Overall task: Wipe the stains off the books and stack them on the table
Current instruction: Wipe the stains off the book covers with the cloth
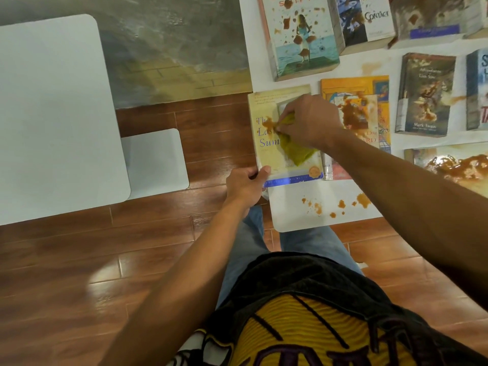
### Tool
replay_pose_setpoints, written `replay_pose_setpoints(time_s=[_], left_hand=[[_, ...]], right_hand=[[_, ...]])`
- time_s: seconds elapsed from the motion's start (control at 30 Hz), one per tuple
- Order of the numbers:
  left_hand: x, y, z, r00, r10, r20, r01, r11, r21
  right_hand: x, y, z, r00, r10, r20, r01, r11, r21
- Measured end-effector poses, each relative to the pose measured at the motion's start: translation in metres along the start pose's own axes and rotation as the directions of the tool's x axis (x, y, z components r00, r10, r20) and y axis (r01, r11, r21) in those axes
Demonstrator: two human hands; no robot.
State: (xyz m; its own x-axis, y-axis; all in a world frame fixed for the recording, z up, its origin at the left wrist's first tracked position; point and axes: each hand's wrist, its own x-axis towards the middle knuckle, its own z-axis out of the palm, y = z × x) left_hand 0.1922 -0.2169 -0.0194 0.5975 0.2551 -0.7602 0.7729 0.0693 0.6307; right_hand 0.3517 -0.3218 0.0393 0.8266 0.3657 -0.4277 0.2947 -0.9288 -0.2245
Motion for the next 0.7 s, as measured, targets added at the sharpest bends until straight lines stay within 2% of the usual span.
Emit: replay_pose_setpoints(time_s=[0.07, 0.17, 0.3, 0.4, 0.53, 0.63, 0.7], left_hand=[[0.0, 0.001, 0.001, 1.0, 0.002, -0.003, -0.002, 1.0, 0.011], [0.001, 0.0, -0.001, 1.0, 0.004, -0.006, -0.004, 1.0, 0.02], [0.0, 0.0, 0.0, 1.0, -0.005, -0.005, 0.005, 1.0, 0.018], [0.001, 0.0, 0.0, 1.0, -0.001, -0.011, 0.002, 0.999, 0.039], [0.003, -0.002, 0.0, 1.0, 0.004, -0.019, -0.003, 0.999, 0.038], [0.005, -0.002, -0.001, 1.0, -0.006, -0.022, 0.007, 0.999, 0.034], [0.005, -0.003, 0.0, 1.0, -0.005, -0.019, 0.005, 0.999, 0.038]], right_hand=[[0.001, 0.001, 0.001, 0.999, 0.014, -0.035, -0.013, 1.0, 0.008], [-0.003, -0.003, 0.001, 0.993, -0.083, 0.087, 0.088, 0.995, -0.048], [-0.001, 0.002, 0.001, 1.0, -0.029, 0.004, 0.029, 0.999, -0.03], [-0.006, 0.002, 0.003, 0.98, -0.131, 0.146, 0.146, 0.985, -0.095], [-0.006, 0.008, 0.006, 0.997, -0.055, 0.06, 0.057, 0.998, -0.033], [-0.01, 0.001, 0.01, 0.978, -0.137, 0.155, 0.147, 0.988, -0.055], [-0.009, 0.001, 0.011, 0.992, -0.1, 0.072, 0.103, 0.994, -0.048]])
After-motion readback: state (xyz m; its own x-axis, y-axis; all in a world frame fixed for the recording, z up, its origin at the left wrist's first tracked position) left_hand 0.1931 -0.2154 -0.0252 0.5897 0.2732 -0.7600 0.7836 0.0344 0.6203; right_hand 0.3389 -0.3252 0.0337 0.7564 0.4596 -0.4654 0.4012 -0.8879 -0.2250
